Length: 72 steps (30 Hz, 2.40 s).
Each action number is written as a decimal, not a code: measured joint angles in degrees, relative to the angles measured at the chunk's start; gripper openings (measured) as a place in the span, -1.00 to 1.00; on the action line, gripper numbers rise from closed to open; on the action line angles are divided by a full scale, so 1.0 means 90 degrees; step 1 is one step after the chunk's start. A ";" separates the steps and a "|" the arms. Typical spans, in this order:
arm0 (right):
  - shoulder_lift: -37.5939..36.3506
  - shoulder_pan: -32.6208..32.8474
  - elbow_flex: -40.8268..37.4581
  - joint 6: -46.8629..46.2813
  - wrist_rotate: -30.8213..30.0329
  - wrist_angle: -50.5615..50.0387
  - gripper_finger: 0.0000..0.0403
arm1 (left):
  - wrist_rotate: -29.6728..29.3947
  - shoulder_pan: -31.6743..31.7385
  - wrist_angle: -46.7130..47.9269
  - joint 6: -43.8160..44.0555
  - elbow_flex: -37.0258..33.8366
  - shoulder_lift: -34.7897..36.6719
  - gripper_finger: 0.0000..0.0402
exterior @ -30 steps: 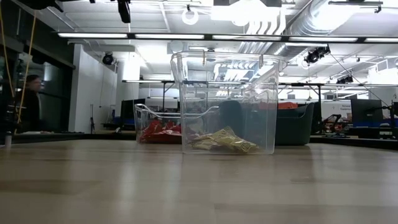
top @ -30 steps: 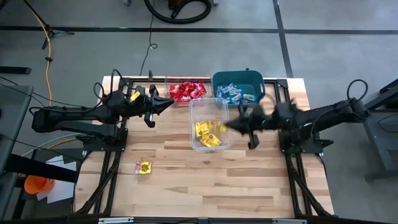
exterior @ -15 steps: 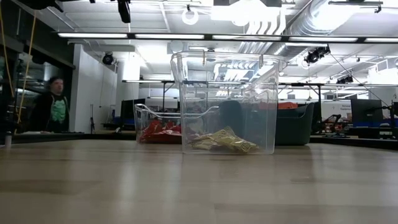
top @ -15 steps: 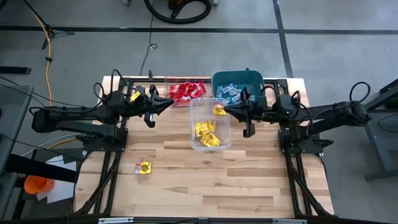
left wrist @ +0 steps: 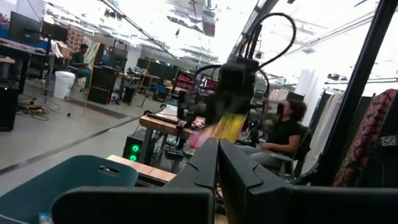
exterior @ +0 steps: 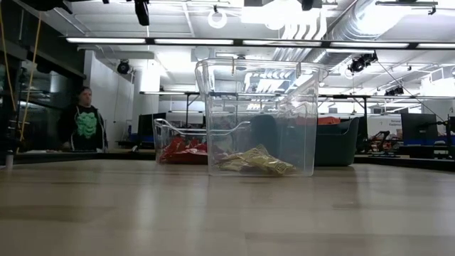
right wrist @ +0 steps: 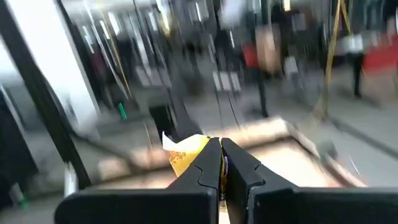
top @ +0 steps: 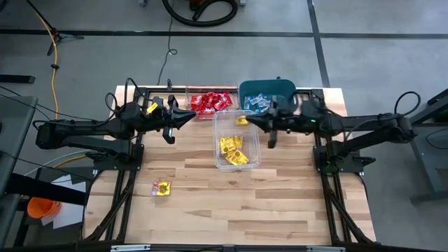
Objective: Sort candy
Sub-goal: Put the yellow candy into the transparent container
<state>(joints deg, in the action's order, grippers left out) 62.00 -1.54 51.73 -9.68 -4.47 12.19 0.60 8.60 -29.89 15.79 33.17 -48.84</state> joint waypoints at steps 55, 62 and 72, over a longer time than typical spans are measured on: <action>0.0643 -0.0741 0.3639 -0.0927 -0.0967 -0.8636 0.41 | -0.0627 -0.4077 0.8430 0.2630 0.1104 -0.1450 0.07; 0.0641 -0.0741 0.3613 -0.0924 -0.0985 -0.8723 0.41 | -0.0328 -0.4387 0.8369 0.2904 0.0571 -0.2191 0.16; 0.0641 -0.0741 0.3613 -0.0873 -0.1059 -0.8812 0.41 | -0.0306 -0.4863 0.7451 0.3052 0.0228 -0.3072 0.17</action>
<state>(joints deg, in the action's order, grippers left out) 67.77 -8.21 84.25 -17.54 -14.01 -67.11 -2.15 -35.17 37.17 43.26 35.22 -76.49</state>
